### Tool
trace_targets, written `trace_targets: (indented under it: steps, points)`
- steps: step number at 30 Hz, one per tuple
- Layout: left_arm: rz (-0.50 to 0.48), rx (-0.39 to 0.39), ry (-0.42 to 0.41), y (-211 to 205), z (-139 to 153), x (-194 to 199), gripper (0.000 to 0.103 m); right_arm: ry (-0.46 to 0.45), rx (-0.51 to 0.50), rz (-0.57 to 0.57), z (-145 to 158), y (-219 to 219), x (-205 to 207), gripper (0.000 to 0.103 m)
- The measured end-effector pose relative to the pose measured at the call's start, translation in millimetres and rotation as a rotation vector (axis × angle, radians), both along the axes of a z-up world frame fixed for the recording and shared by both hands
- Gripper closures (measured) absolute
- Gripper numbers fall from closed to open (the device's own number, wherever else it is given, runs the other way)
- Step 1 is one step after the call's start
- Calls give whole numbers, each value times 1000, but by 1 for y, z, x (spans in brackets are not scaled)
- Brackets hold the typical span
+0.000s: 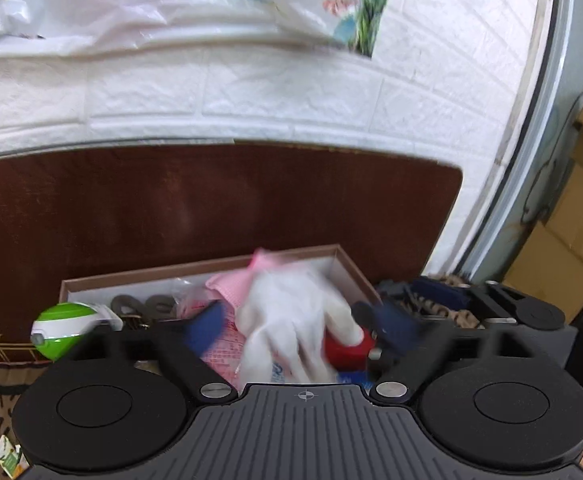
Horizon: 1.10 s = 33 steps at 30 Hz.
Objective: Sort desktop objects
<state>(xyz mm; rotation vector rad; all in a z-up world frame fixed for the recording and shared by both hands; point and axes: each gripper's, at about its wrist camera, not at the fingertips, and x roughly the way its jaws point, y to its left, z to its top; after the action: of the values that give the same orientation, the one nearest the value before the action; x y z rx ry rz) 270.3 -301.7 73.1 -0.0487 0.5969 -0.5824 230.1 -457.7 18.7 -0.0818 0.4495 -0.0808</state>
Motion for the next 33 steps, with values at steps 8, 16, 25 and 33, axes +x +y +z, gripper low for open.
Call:
trace_targets:
  steps: [8, 16, 25, 33]
  points:
    - [17, -48, 7, 17, 0, -25, 0, -63, -47, -31, 7, 6, -40, 4]
    - [86, 19, -63, 30, 0, -75, 0, -28, 17, 18, 13, 17, -87, 1]
    - [137, 125, -144, 37, 0, -148, 0, -43, 59, 51, 23, 33, -157, 1]
    - [143, 94, -115, 53, -1, -198, 0, -60, 100, 48, 21, 42, -210, 1]
